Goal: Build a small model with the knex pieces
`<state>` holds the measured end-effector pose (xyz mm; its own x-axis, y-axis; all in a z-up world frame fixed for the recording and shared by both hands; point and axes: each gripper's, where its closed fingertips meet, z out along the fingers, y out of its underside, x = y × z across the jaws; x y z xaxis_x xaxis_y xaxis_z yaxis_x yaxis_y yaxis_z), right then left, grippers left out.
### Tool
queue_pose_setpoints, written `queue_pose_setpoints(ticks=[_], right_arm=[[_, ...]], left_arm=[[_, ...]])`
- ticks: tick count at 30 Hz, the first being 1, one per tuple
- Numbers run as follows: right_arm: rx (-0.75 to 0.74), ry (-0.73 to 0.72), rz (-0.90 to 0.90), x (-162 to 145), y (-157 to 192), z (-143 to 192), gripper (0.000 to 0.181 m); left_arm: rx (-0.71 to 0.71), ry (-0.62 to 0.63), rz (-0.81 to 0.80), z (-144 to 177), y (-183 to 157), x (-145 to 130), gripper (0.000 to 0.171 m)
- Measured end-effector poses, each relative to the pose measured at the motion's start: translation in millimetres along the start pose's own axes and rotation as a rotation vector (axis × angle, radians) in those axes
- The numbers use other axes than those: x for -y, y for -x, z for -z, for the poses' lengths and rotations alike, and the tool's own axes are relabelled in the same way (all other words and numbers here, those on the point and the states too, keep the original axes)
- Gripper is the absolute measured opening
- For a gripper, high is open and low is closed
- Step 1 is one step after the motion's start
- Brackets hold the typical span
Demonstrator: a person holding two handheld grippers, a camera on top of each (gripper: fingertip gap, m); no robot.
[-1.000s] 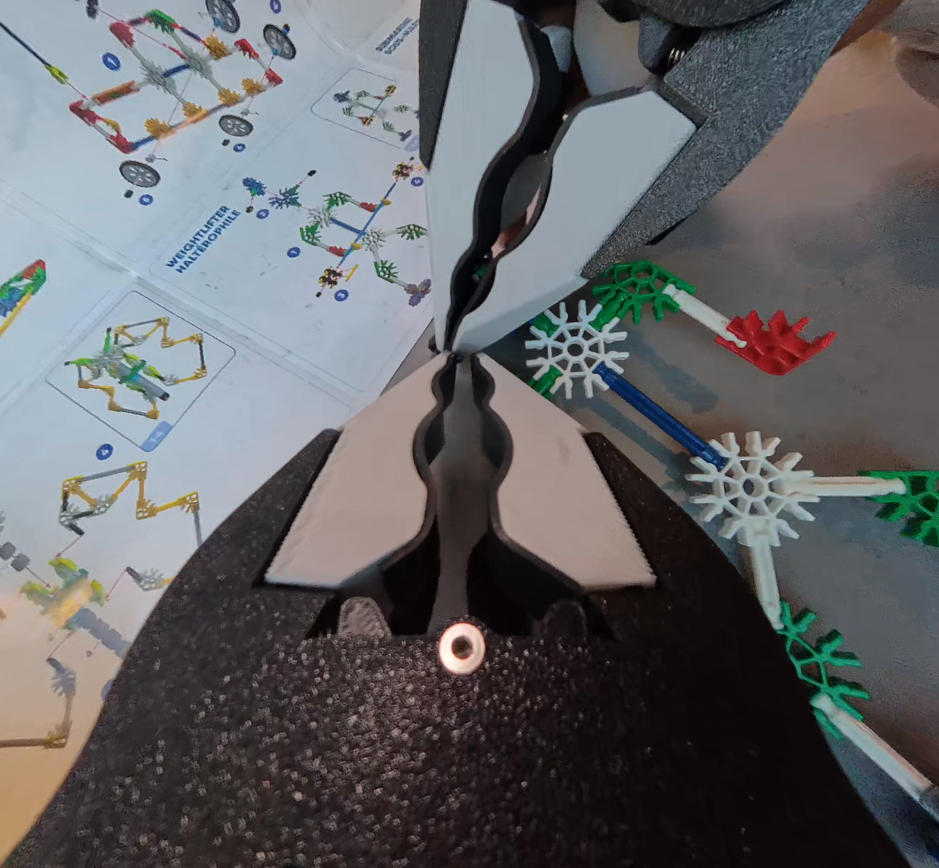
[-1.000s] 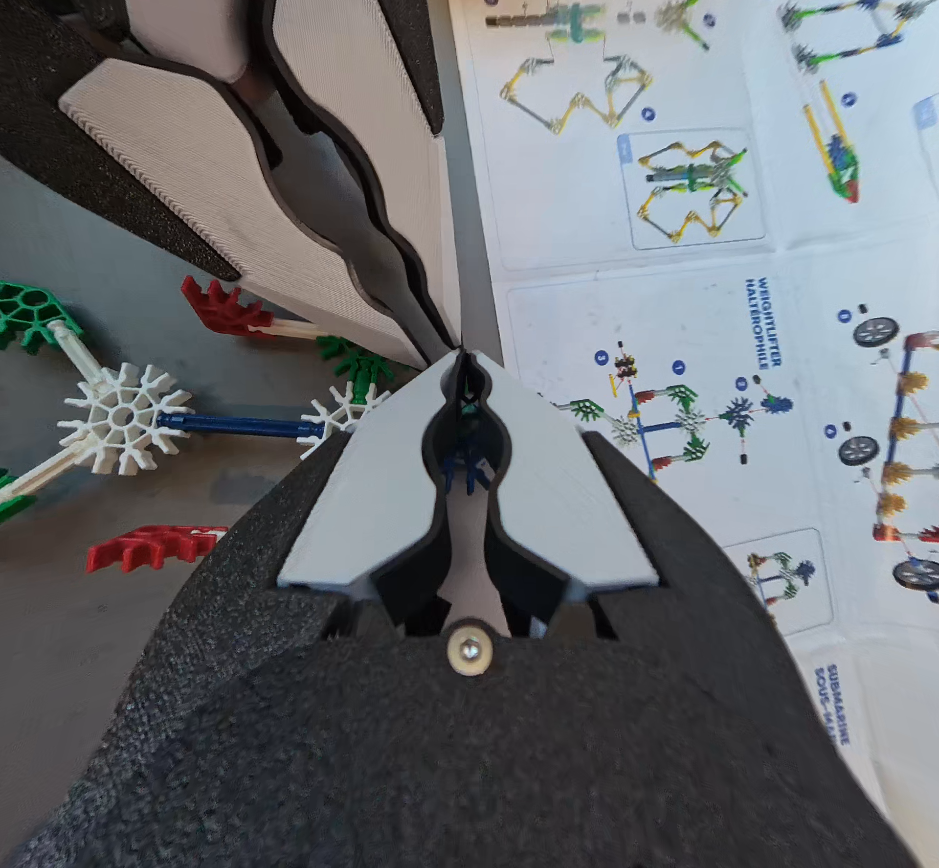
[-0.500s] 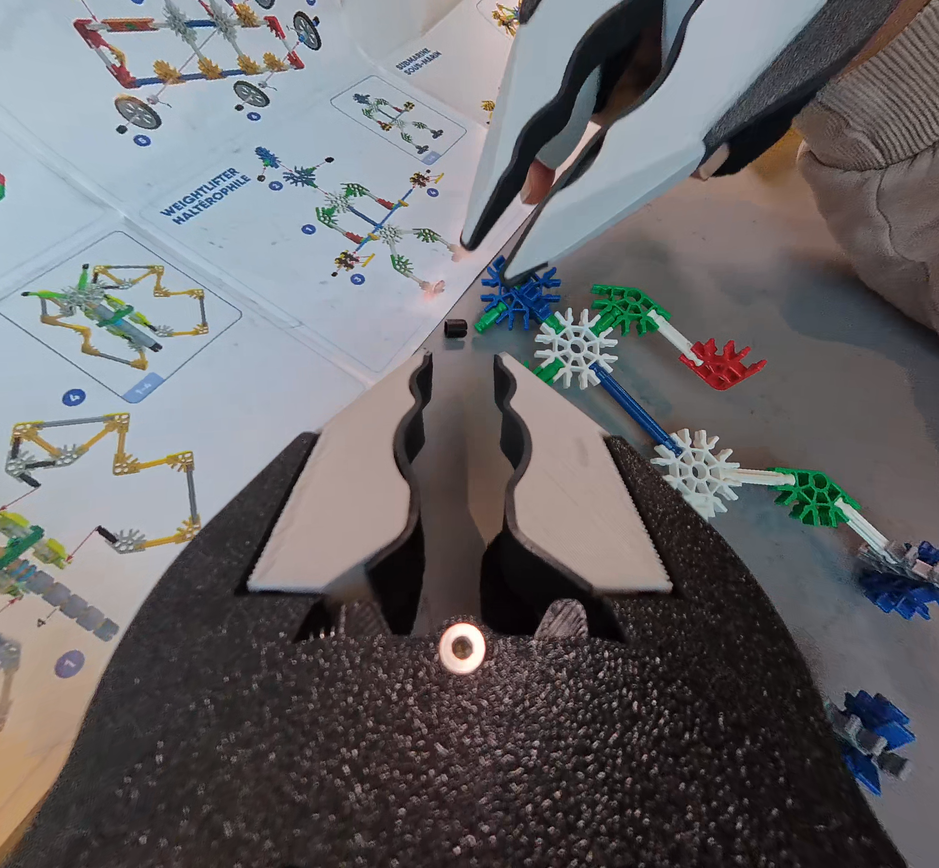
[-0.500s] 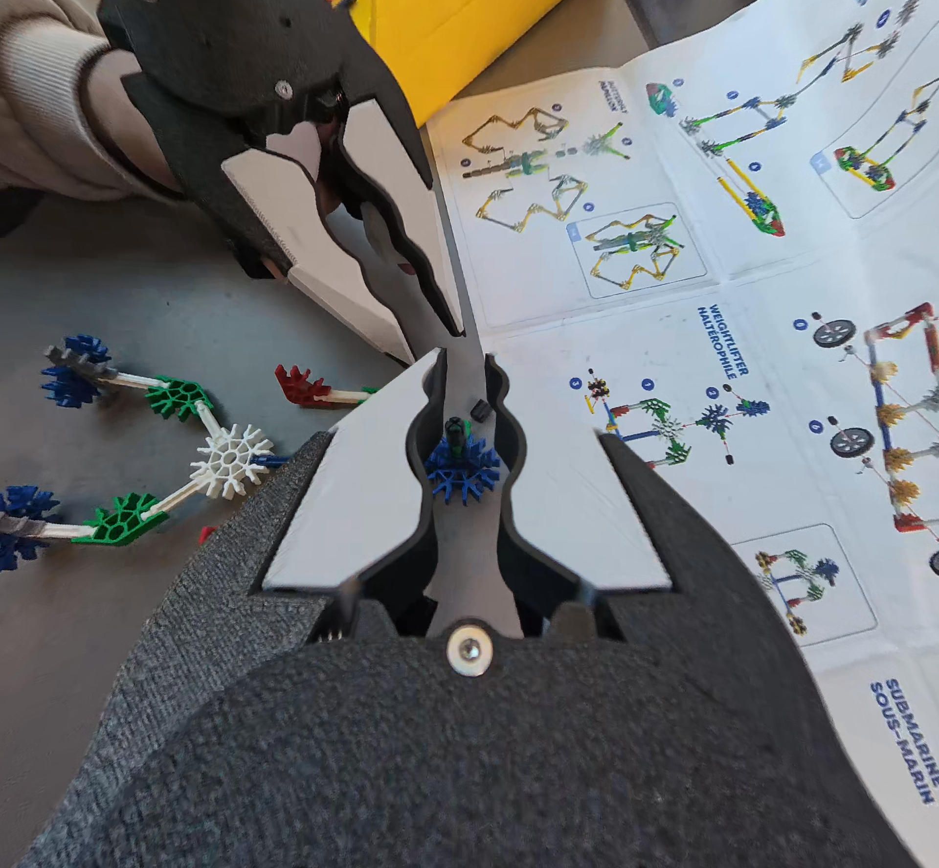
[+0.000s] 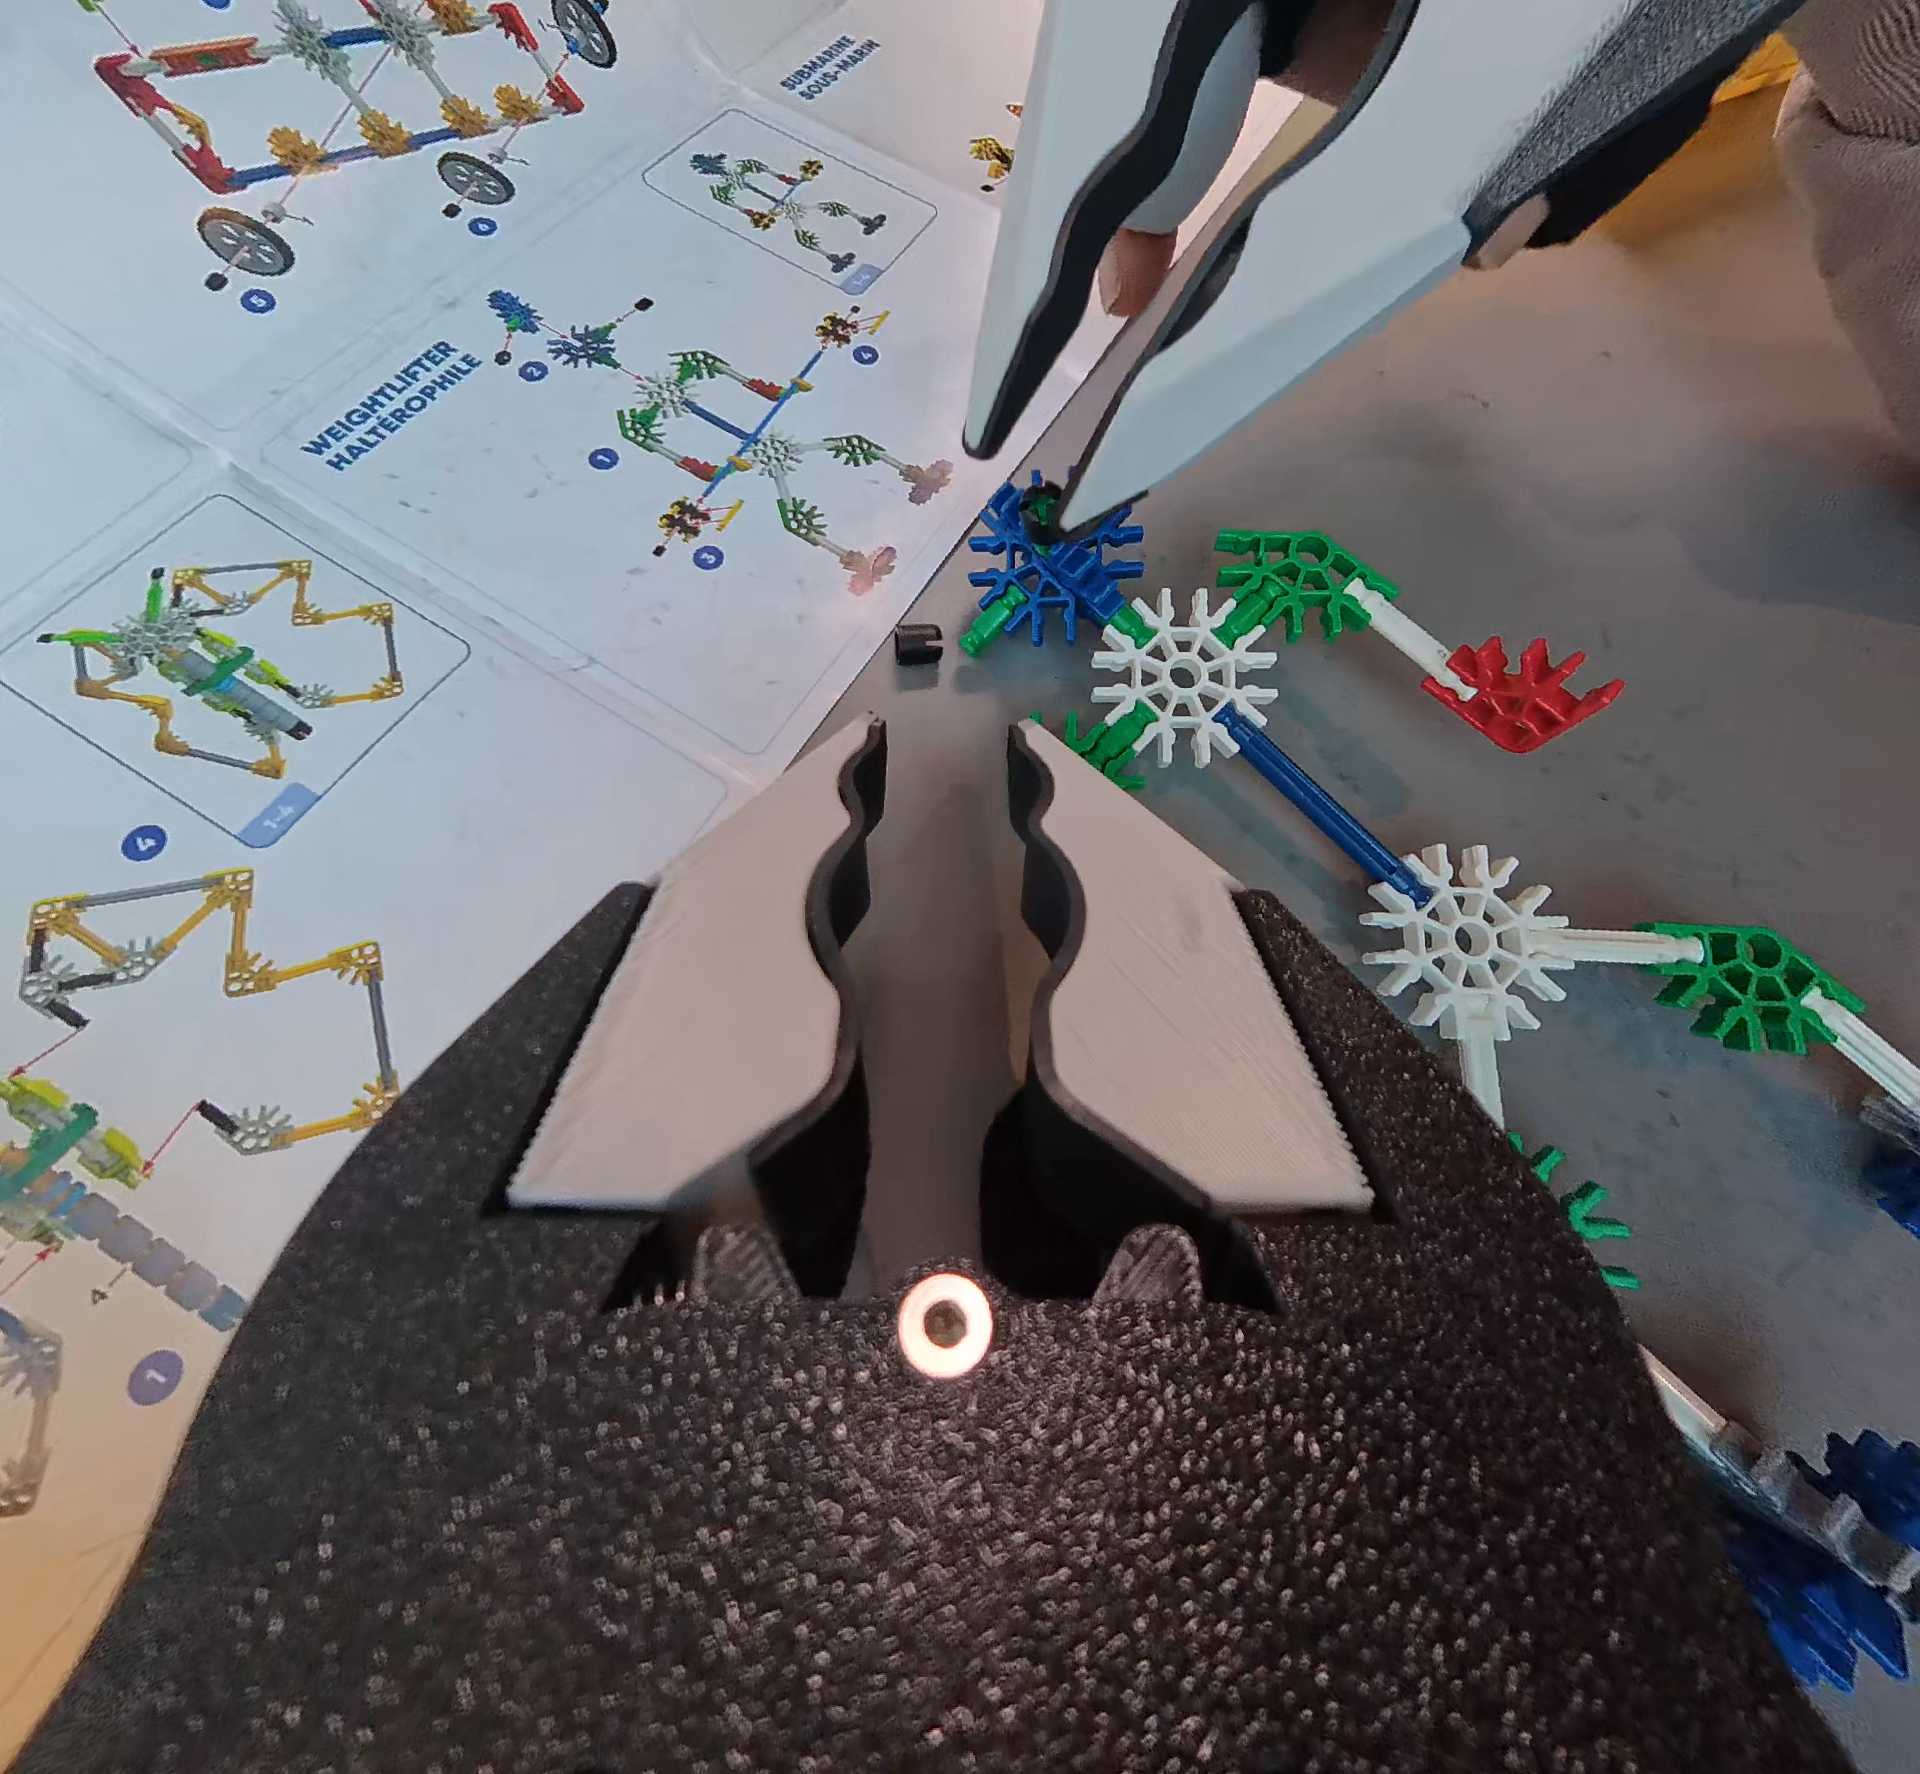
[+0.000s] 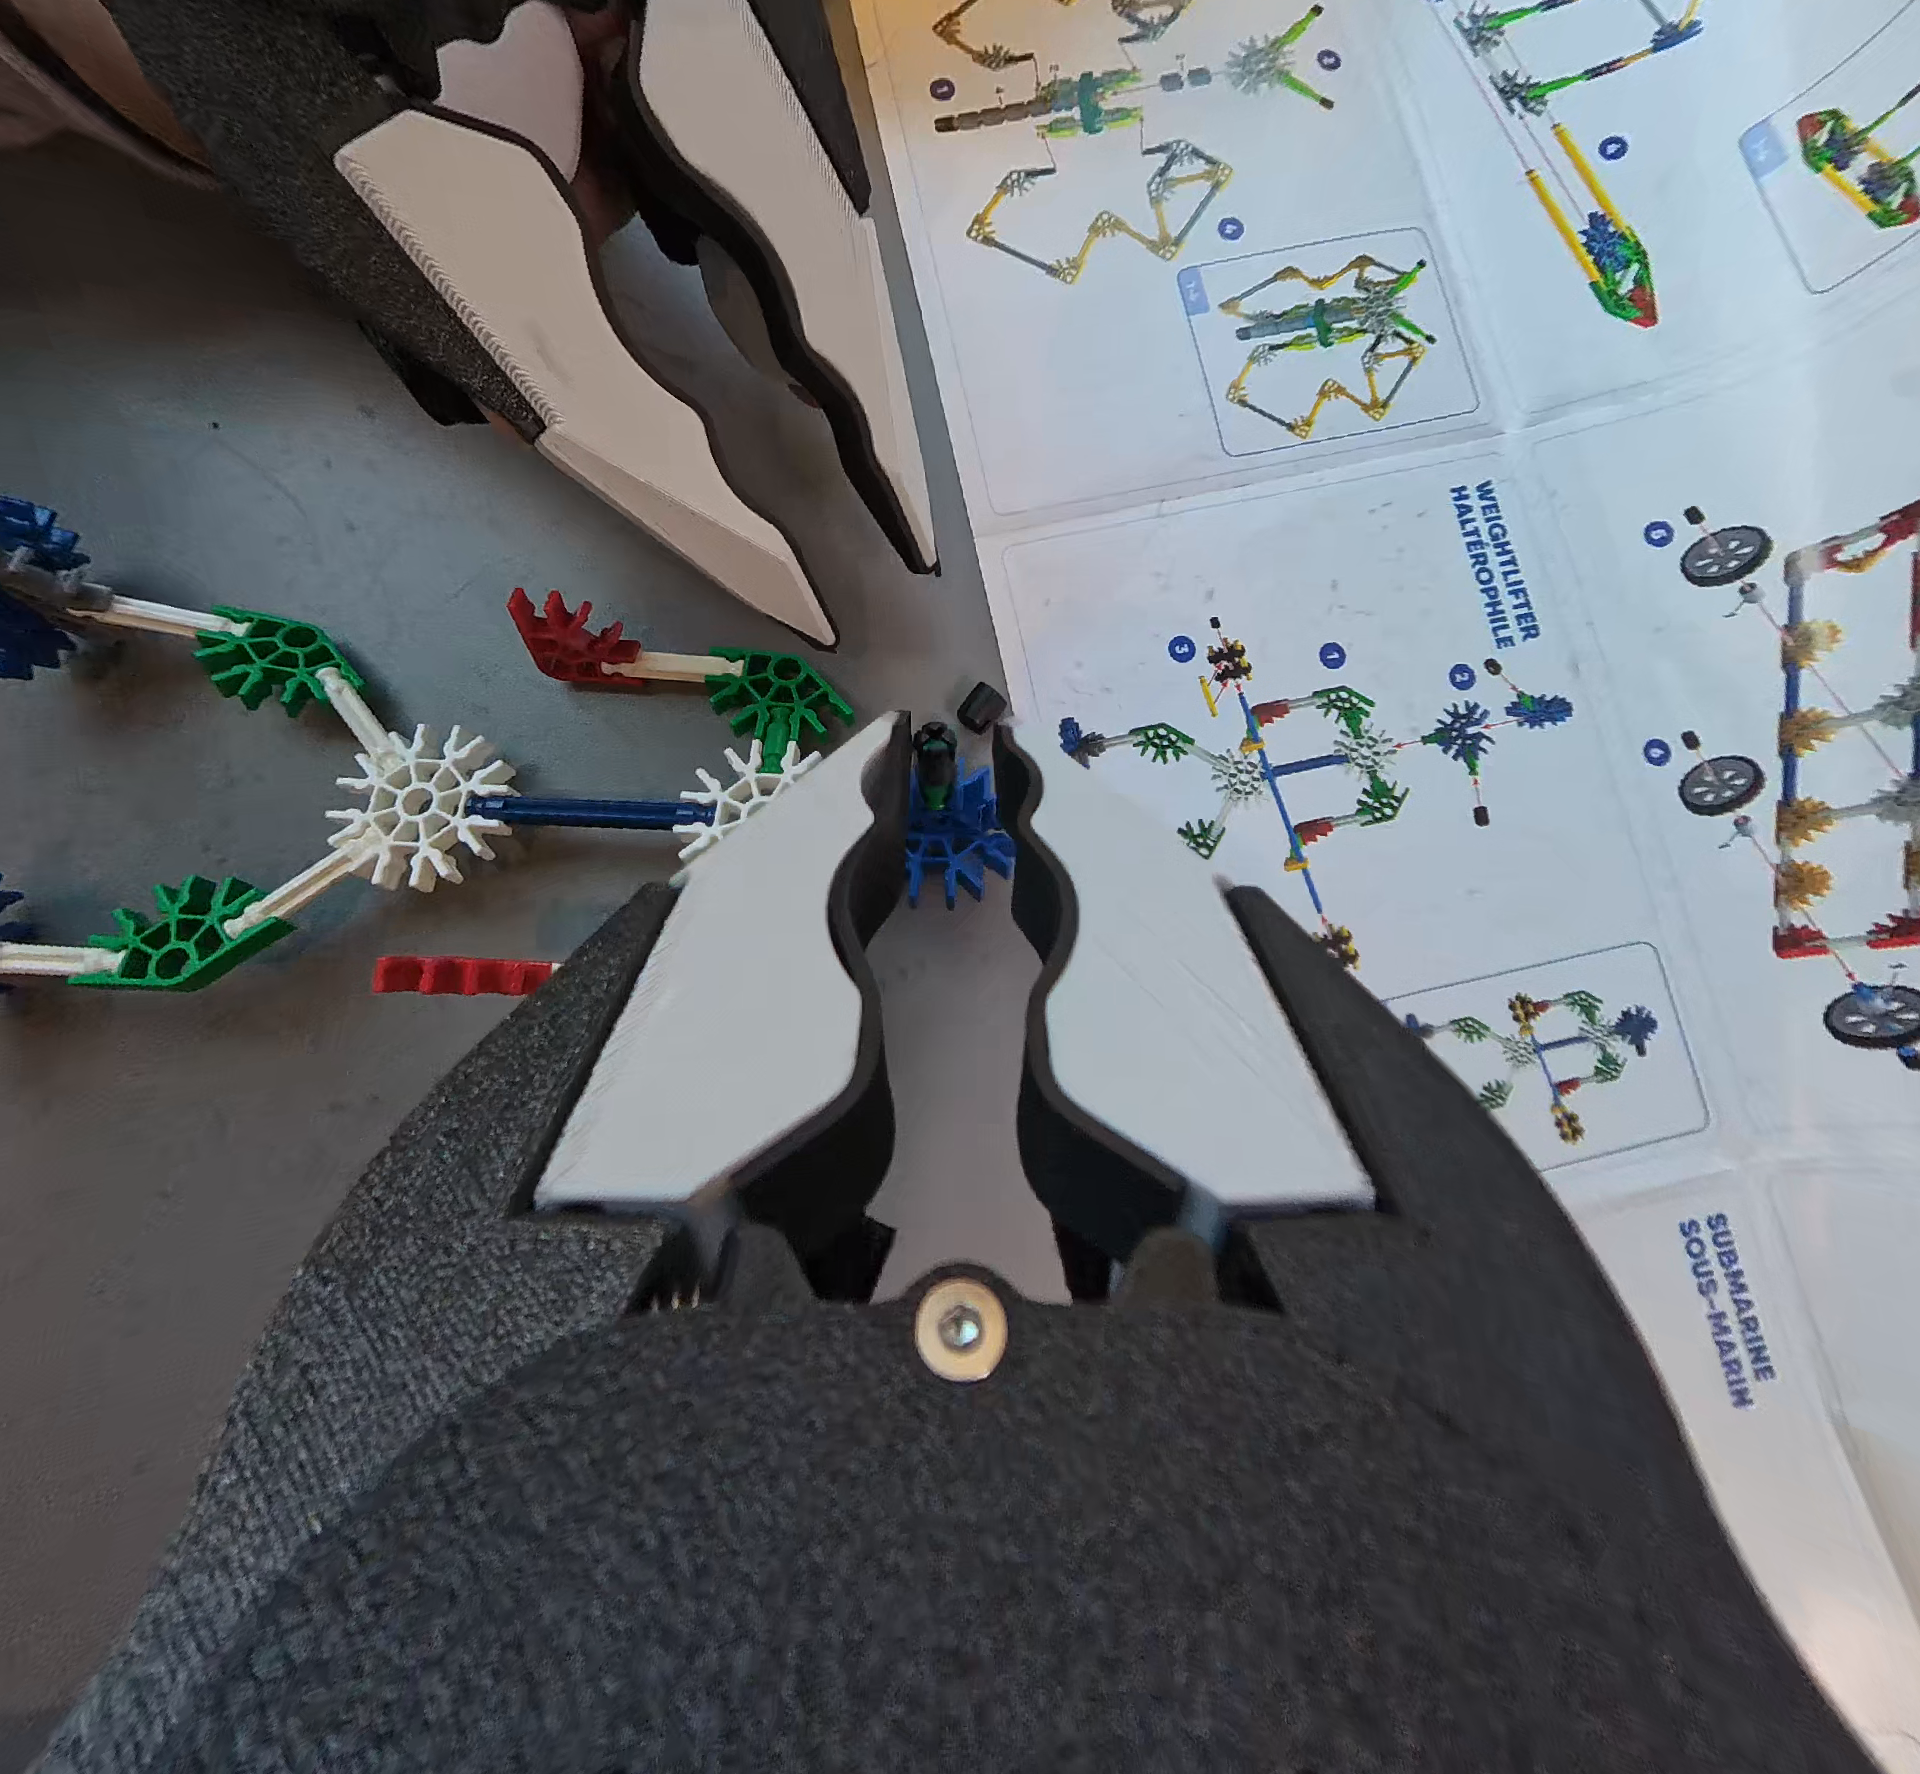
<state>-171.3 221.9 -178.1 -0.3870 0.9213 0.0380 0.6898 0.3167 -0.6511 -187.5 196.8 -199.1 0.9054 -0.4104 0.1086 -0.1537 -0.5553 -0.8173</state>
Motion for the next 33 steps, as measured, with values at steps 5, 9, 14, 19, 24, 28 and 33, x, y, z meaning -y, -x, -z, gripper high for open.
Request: queue_pose_setpoints(ticks=[5,9,14,19,24,28,33], right_arm=[[0.015,0.02,-0.001,-6.5,1.7,1.3,0.007],[0.022,-0.067,0.02,-6.5,8.2,8.4,0.007],[-0.062,-0.231,-0.029,-30.3,14.5,26.3,0.007],[-0.151,-0.353,0.004,-34.3,27.0,42.3,0.007],[-0.142,-0.441,0.024,-13.7,32.4,44.4,0.007],[-0.112,-0.532,0.052,4.2,41.7,49.6,0.007],[-0.029,-0.683,0.057,28.8,57.9,66.1,0.007]], left_arm=[[0.017,-0.012,-0.023,-8.6,6.1,8.7,0.021],[-0.032,0.018,-0.074,-20.2,0.9,12.2,0.022],[-0.229,0.059,-0.124,-24.3,-37.3,6.7,0.024],[-0.379,0.127,-0.07,-26.2,-71.1,-0.5,0.023],[-0.391,0.112,-0.01,-28.1,-76.8,6.9,0.035],[-0.551,0.102,0.181,-18.8,-85.1,11.8,0.037],[-0.9,-0.011,0.459,13.4,-98.0,37.0,0.052]])
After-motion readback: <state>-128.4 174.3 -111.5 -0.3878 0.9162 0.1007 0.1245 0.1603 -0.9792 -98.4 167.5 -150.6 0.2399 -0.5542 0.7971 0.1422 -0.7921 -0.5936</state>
